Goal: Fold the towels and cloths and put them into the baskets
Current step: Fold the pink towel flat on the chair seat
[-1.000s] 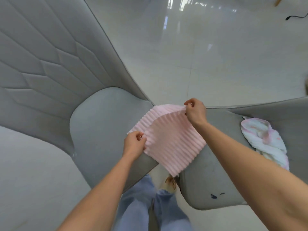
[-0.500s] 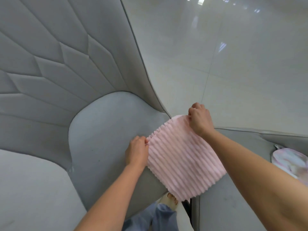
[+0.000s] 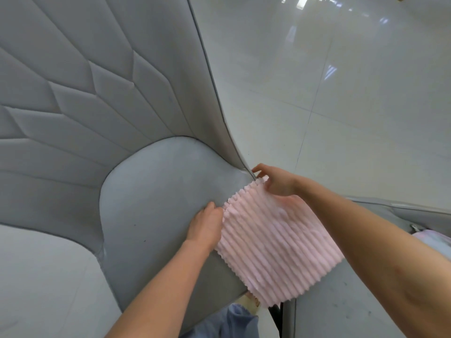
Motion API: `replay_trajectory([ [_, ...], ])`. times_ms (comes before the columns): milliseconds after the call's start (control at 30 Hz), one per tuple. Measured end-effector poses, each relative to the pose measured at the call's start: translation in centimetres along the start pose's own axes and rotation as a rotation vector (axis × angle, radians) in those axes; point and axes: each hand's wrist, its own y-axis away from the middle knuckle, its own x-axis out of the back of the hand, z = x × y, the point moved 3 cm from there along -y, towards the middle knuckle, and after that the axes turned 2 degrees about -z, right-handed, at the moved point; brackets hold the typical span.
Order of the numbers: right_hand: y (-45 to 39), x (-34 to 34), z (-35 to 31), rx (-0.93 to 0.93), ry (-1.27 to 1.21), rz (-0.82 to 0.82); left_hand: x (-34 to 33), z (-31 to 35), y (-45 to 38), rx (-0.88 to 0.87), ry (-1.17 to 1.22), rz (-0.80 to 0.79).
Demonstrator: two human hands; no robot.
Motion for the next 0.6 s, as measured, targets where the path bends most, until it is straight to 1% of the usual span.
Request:
replay_trajectory([
  [100,0.2,0.6,0.0,-0.005,0.225,0.043,0.9,-0.2,0.1,-0.029,-0.018,-0.007],
  [200,1.5,1.0,-0.1,0.015,0.340,0.114,2.3,-1.1,0.8,-0.040,0.012,0.052],
  [367,7.4,2.6,-0.7,-0.030,0.361,0.260,6.2,-2.0,4.0,-0.069,0.128,0.109],
  [500,13.7,4.0,-2.3,-0.025,0.340,0.339,10.2,-0.6,7.9,-0.119,0.160,0.184],
  [600,19.2,5.4,-3.9,0.007,0.296,0.476,12.9,1.0,11.8,-0.148,0.148,0.259],
])
